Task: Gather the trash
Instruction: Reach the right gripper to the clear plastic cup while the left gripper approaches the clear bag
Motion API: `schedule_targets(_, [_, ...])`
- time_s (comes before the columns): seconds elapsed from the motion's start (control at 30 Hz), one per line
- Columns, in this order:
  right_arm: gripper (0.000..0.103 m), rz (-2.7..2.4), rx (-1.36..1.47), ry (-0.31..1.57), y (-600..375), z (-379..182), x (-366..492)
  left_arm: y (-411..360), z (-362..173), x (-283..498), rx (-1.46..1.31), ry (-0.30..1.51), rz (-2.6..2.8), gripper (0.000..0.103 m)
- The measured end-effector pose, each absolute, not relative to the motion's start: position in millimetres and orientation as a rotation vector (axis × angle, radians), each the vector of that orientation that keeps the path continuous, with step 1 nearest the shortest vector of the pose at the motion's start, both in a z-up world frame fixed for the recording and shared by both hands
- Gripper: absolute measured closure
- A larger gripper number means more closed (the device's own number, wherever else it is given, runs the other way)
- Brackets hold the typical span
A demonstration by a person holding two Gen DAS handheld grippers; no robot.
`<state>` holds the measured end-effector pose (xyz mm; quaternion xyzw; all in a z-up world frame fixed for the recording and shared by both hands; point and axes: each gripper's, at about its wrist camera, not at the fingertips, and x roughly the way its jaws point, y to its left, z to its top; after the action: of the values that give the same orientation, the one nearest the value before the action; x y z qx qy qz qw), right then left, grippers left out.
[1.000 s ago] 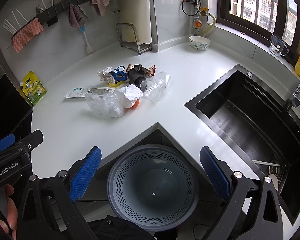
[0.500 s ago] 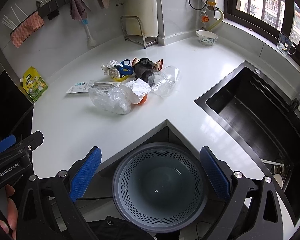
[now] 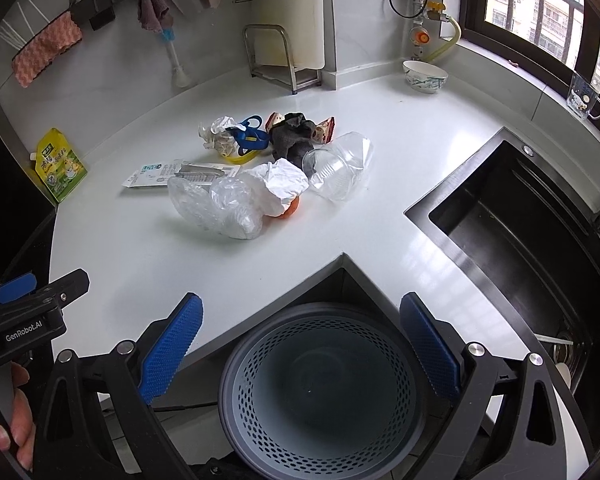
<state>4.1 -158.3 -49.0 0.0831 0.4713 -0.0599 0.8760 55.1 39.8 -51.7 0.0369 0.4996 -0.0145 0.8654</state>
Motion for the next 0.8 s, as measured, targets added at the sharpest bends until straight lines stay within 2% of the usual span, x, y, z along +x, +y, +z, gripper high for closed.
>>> schedule_targets(0.57, [0.009, -0.26, 0.139, 0.894, -218.4, -81.7, 79.6, -5.8, -86.9, 114.1, 0.055, 0.958, -0.118, 0.006])
schedule_targets(0.8, [0.009, -0.262, 0.089, 0.882, -233.2, -113.7, 120.9, -23.2, -114.4, 131.5, 0.044, 0.964, -0.111, 0.006])
